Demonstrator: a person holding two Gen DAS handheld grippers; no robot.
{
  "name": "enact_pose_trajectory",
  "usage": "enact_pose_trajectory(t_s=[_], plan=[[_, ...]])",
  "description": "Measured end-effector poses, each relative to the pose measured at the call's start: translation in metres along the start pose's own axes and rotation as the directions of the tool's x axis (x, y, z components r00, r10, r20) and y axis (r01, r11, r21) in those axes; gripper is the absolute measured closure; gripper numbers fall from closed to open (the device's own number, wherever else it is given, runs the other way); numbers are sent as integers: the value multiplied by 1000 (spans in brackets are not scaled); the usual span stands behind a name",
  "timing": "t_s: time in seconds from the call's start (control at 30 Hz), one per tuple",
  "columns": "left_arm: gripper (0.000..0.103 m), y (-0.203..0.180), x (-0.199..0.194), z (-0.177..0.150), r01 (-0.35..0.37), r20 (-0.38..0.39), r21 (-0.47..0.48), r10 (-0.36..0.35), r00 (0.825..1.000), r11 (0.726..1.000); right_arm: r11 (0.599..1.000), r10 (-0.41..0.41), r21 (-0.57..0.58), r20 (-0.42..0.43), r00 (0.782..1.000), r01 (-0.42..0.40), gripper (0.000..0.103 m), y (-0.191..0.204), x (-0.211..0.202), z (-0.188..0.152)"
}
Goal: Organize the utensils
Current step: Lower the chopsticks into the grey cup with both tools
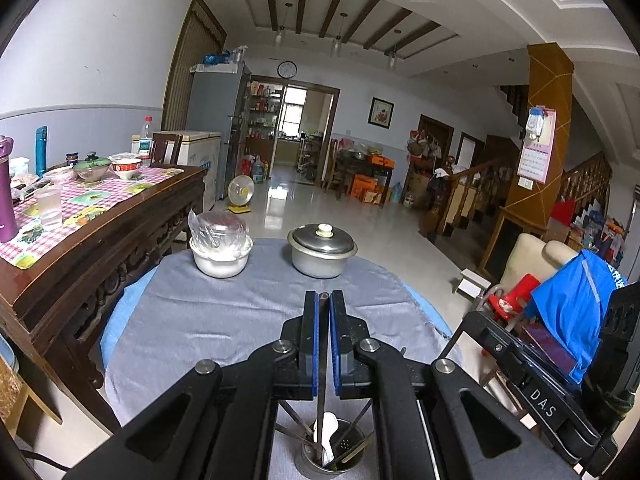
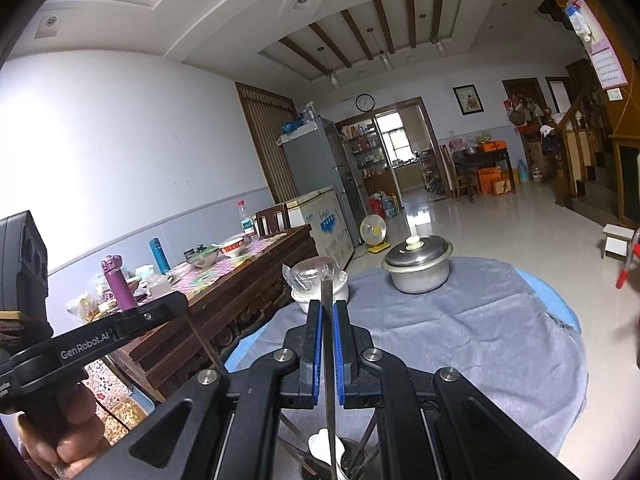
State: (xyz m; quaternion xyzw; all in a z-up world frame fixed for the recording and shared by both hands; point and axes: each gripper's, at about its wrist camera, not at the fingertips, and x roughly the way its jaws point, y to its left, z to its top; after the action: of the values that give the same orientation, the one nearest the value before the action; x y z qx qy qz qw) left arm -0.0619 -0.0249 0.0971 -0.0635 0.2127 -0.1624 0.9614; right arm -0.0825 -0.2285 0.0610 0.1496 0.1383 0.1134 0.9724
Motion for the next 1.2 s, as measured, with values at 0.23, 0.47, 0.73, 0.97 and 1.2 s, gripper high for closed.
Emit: enact_pose_trajectory(t_s=[0.23, 0.47, 0.73, 0.97, 1.2], plan=[[98, -6, 11, -3, -1, -32, 9, 1, 999, 1000, 1000, 0, 10, -25, 1000, 0, 97, -7, 6, -5], [98, -9, 16, -6, -4, -46, 16, 5, 999, 1000, 1000, 1, 15, -38, 999, 0, 97, -9, 11, -9], [98, -10, 22, -10, -10, -66, 17, 11, 998, 1000, 1000, 3, 17, -62, 998, -2, 97, -9, 17, -15], [98, -8, 26, -13, -14, -84, 13, 15, 996, 1000, 1000, 4, 16, -91, 996, -2, 97, -9, 25, -24], [98, -7, 29, -14, -11, -91, 8, 11, 996, 1000, 1000, 6, 16, -91, 996, -4, 97, -8, 27, -26]])
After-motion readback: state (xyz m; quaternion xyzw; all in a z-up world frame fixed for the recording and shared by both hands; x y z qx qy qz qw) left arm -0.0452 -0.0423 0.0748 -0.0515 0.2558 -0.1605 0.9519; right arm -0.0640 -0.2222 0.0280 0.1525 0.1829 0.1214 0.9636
